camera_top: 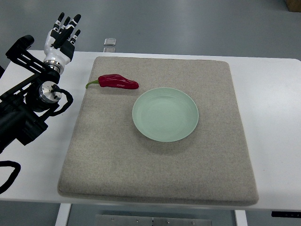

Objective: Place red pepper on plate with left hand

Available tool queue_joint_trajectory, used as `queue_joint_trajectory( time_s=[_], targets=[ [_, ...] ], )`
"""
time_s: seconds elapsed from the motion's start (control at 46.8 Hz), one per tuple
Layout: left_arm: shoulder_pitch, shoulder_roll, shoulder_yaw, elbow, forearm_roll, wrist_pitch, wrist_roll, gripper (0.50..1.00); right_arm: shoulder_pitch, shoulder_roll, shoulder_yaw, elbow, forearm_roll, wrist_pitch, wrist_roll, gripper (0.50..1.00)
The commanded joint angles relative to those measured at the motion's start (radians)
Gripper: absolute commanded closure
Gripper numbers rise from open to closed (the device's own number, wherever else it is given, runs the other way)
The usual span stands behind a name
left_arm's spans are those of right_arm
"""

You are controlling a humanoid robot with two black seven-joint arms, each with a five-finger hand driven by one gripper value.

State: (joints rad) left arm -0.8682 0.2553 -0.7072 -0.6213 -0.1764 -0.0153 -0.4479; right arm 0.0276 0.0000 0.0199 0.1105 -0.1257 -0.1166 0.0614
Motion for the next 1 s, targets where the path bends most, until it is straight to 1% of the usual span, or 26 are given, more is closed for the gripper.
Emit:
queue_joint_trajectory(
  time_s=[0.0, 0.984],
  targets=[
    [0.000, -0.001, 0.000, 0.000, 0.000, 0.000, 0.000, 0.501, 0.000, 0.000, 0.000, 0.000, 0.000, 0.000, 0.000, 0.572],
    [0.000, -0.001, -0.005, 0.000, -0.002, -0.008, -0.002, 0.501, 0.000, 0.000, 0.000, 0.000, 0.001, 0.000, 0.000, 0.572]
  ],
)
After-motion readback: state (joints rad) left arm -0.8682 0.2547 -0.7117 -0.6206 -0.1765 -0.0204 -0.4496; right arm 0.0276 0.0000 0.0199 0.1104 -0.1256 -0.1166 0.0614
